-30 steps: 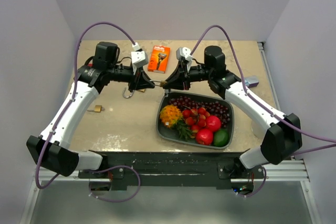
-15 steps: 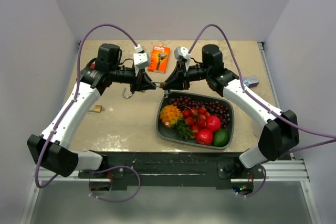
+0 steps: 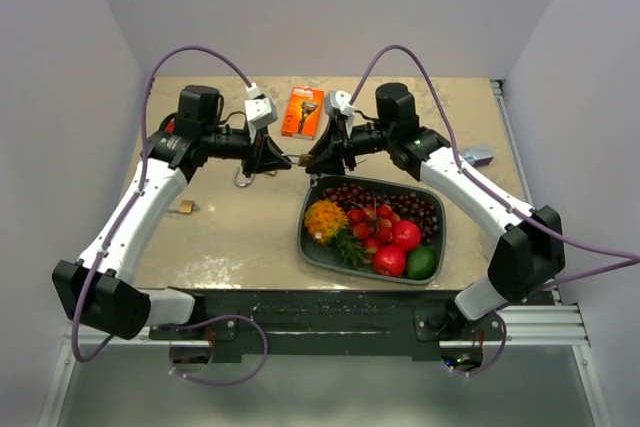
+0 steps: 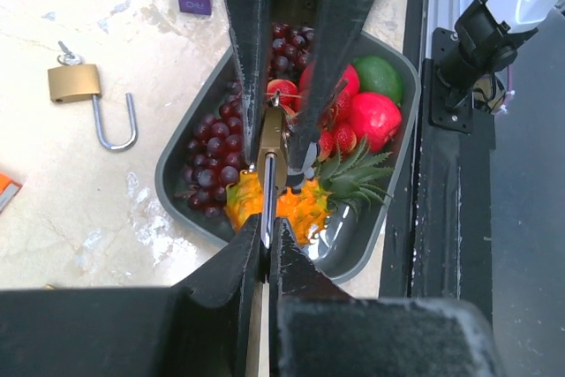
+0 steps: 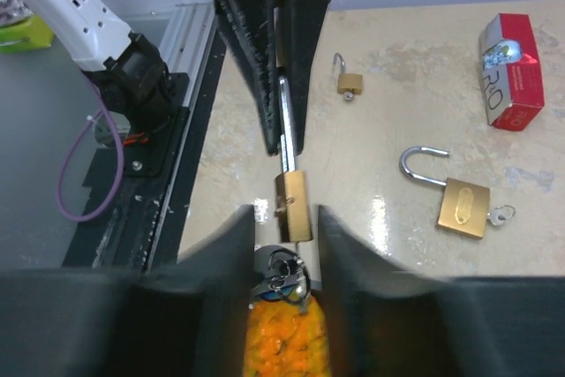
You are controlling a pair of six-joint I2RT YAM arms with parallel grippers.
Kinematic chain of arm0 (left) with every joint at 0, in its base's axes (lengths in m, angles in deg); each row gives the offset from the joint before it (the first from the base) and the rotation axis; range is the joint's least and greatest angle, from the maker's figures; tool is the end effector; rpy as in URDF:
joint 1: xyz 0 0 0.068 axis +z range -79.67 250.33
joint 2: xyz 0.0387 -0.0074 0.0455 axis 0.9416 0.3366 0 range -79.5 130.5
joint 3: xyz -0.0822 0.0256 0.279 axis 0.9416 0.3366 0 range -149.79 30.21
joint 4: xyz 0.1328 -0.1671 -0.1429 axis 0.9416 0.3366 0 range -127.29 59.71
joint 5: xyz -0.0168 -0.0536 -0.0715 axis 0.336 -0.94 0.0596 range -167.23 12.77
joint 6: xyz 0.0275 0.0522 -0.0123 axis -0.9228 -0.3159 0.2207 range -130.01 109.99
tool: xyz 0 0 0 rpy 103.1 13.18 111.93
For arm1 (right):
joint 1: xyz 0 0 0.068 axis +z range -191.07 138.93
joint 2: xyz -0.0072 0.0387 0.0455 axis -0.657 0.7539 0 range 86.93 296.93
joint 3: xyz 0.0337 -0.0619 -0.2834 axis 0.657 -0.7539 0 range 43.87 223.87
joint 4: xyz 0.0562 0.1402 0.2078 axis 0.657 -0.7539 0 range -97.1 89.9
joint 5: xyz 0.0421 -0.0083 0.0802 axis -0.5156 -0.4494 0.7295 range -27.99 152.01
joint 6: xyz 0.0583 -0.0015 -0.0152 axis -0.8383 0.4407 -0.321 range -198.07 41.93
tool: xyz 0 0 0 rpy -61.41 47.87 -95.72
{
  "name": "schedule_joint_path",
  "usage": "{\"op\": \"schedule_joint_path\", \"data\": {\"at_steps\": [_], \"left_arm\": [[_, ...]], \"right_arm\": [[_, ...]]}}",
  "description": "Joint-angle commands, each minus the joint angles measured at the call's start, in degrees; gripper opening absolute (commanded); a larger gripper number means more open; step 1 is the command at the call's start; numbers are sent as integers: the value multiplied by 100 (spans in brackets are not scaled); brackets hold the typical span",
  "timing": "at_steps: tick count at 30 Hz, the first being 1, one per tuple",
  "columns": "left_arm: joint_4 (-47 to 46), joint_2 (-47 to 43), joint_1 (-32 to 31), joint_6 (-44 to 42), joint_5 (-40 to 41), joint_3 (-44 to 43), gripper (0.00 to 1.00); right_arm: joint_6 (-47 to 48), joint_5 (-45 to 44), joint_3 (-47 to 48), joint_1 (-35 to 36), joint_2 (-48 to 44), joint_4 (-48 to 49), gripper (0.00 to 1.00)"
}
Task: Lock with the key
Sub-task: Lock the lock.
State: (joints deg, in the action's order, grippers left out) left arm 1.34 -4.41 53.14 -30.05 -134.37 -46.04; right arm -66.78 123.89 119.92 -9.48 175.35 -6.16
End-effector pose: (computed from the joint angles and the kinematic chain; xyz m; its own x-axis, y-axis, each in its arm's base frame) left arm 0.2408 -0.1136 0.3927 -0.2729 0.2790 -0.9207 0.9481 0.2402 -0.2082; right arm 0.2774 0.2168 0.3744 -0.0762 -0.1551 -0.9850 -0.9938 -0.0687 0.0877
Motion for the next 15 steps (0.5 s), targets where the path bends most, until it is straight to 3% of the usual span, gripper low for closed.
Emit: {"op": "schedule_joint_path", "data": {"at_steps": [1,4,10,15], "left_arm": [[-287,-30,408,61,-341,-144,0],[-242,14,532,-27,-385,-267,0],[-295,23,568,-1,-464,-338,0],[-295,32,568,-80,-543,-338,0]], "right_arm": [[181,-80,358,-56,-255,-123,50],[286,-124,367,-284,-255,-351,63],[278,-309,384,-382,-247,-422,62],[-188,-423,375,-373,-141,87,59]]}}
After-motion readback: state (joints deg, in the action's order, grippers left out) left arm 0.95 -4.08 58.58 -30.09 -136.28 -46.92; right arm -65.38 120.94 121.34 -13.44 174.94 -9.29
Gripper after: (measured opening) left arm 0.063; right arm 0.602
